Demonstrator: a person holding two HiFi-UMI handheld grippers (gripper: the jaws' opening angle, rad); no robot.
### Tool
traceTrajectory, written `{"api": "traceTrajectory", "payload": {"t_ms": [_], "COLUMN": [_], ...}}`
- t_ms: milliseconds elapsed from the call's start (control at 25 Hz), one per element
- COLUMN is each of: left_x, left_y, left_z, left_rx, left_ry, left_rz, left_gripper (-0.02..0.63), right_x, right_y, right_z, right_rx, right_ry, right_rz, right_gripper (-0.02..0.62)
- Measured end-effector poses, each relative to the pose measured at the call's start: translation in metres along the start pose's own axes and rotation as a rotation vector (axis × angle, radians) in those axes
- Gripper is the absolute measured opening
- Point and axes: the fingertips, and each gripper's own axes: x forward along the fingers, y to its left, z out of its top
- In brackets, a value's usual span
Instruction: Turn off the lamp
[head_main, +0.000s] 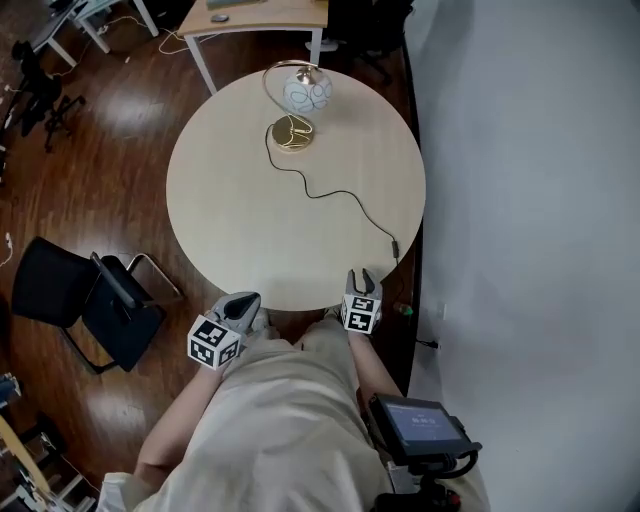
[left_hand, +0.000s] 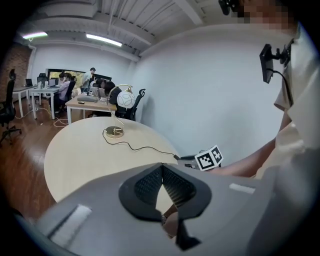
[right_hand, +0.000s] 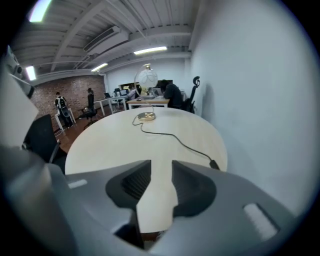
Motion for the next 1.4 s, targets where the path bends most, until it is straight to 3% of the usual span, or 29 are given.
{"api": "traceTrajectory", "payload": {"t_ms": [200, 320, 560, 720, 960, 1080, 1200, 1400], "left_x": [-0.056, -0.087, -0.113, -0.092, -0.083, -0.089, -0.092, -0.080], "left_y": [0.017, 0.037, 0.048, 0.024, -0.048, -0.079, -0.098, -0.106], "left_z": [-0.028, -0.052, -0.083, -0.097, -0.097, -0.120, -0.143, -0.148], "left_rx": [0.049, 0.081, 0.029, 0.008, 0.128, 0.126, 0.130, 0.175], "left_ry": [-0.013, -0.003, -0.034, -0.009, 0.059, 0.114, 0.157, 0.162], "left_rz": [-0.028, 0.006, 0.017, -0.063, -0.197, -0.237, -0.256, -0.318], "left_gripper": [-0.021, -0.021, -0.021, -0.021, -0.021, -0.021, -0.020, -0.020], "right_x": [-0.029, -0.044, -0.069, -0.104, -0.155, -0.190, -0.218, -0.228], "right_y": [0.094, 0.138, 0.207, 0.197, 0.123, 0.111, 0.123, 0.150], "right_z": [0.012, 0.010, 0.025, 0.044, 0.029, 0.006, -0.028, -0.071], "right_rx": [-0.008, 0.015, -0.045, -0.154, -0.246, -0.178, -0.082, -0.055], "right_ry": [-0.065, -0.093, -0.144, -0.224, -0.221, -0.239, -0.256, -0.242], "right_rz": [0.075, 0.100, 0.188, 0.202, 0.091, 0.065, 0.093, 0.168], "right_gripper": [0.105, 0.090, 0.087, 0.087, 0.087, 0.087, 0.087, 0.104]}}
